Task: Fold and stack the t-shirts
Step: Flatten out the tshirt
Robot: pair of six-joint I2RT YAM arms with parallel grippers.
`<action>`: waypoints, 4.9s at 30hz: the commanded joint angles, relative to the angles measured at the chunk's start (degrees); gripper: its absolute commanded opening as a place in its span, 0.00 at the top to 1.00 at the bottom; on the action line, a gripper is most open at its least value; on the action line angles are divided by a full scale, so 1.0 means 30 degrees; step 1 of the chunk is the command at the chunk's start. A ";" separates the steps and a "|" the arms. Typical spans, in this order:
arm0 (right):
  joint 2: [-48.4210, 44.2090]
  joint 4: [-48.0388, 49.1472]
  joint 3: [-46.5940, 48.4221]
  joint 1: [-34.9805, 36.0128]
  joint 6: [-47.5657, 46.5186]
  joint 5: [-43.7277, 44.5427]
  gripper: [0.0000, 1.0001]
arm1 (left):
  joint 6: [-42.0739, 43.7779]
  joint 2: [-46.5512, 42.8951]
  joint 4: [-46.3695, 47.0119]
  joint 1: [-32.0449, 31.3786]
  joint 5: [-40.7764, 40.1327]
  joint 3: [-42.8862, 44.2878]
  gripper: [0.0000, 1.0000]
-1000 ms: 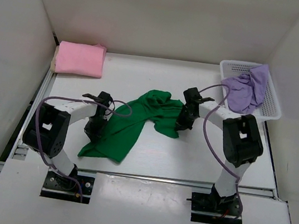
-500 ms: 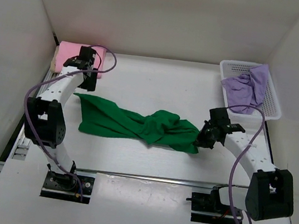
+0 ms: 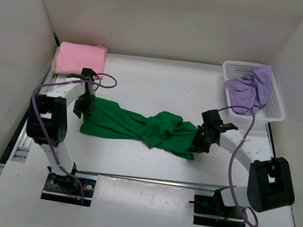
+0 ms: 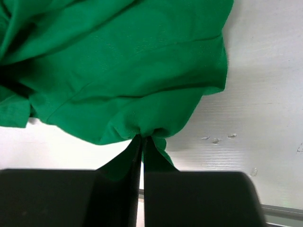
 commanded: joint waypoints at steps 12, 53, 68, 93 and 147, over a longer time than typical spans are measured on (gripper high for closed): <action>0.1607 -0.0864 0.1872 0.0160 -0.0595 0.0831 1.00 | -0.0062 0.4813 0.0468 -0.0085 0.4980 0.4524 0.49; -0.7270 -0.0753 -0.0449 -0.3773 0.1097 -0.4999 1.00 | -0.0062 -0.7929 -0.0613 0.2226 0.5913 -0.1172 0.58; -0.5837 -0.0515 -0.2959 -0.3121 0.1132 -0.2538 1.00 | -0.0062 -0.5535 -0.0443 0.2024 0.6272 -0.2858 0.31; -0.4752 -0.1218 -0.2403 -0.3121 0.0429 -0.1279 1.00 | -0.0062 0.0215 0.1581 0.0820 0.4599 -0.1333 0.41; -0.8583 -0.1159 0.1427 -0.8248 -0.0567 -0.4296 1.00 | -0.0062 -0.8391 0.3337 0.0263 0.2282 0.1401 0.89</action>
